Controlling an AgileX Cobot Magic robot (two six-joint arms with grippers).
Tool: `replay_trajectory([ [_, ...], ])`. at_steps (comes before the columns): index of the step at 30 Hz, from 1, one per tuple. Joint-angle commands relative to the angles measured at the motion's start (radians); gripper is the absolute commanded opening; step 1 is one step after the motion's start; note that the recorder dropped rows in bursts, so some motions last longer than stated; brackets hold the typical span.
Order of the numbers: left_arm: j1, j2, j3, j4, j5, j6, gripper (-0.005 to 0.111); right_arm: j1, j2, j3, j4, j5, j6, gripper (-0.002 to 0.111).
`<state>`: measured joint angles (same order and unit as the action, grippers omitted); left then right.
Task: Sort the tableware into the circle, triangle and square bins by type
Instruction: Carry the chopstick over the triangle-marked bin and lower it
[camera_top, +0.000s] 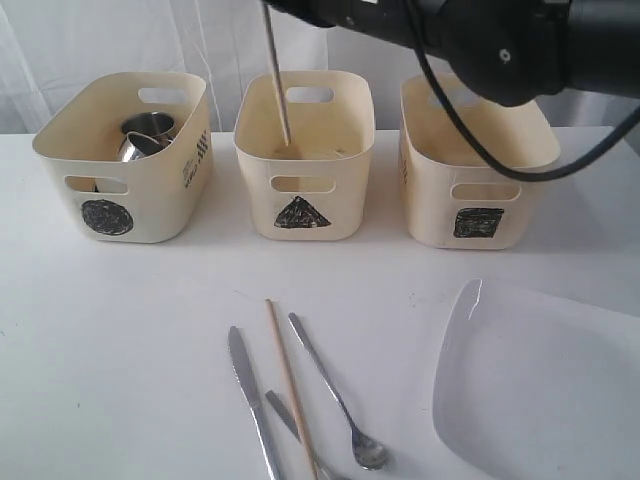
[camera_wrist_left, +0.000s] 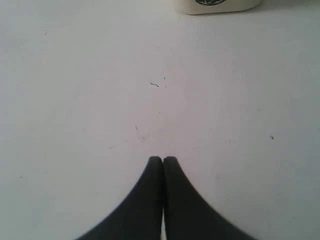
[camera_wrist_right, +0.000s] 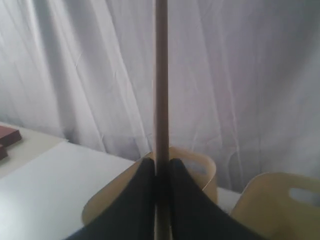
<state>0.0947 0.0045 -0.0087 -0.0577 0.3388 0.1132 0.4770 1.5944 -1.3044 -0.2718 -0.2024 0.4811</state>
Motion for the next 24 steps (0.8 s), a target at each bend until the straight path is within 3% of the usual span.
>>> replay_trajectory([
  [1,0.002,-0.005,0.009,-0.001,0.013,-0.002,0.000,-0.085,0.058,-0.001,0.031,-0.199,-0.015,0.000],
  [7,0.002,-0.005,0.009,-0.001,0.013,-0.002,0.000,-0.120,0.165,-0.001,0.135,-0.308,-0.101,0.000],
  [10,0.002,-0.005,0.009,-0.001,0.013,-0.002,0.000,-0.128,0.241,-0.001,0.190,-0.444,-0.180,0.000],
  [15,0.002,-0.005,0.009,-0.001,0.013,-0.002,0.000,-0.128,0.358,-0.012,0.459,-0.607,-0.368,0.001],
  [18,0.002,-0.005,0.009,-0.001,0.013,-0.002,0.000,-0.131,0.422,-0.040,0.545,-0.607,-0.481,0.009],
  [24,0.002,-0.005,0.009,-0.001,0.013,-0.002,0.000,-0.141,0.504,-0.130,0.404,-0.497,-0.481,0.035],
])
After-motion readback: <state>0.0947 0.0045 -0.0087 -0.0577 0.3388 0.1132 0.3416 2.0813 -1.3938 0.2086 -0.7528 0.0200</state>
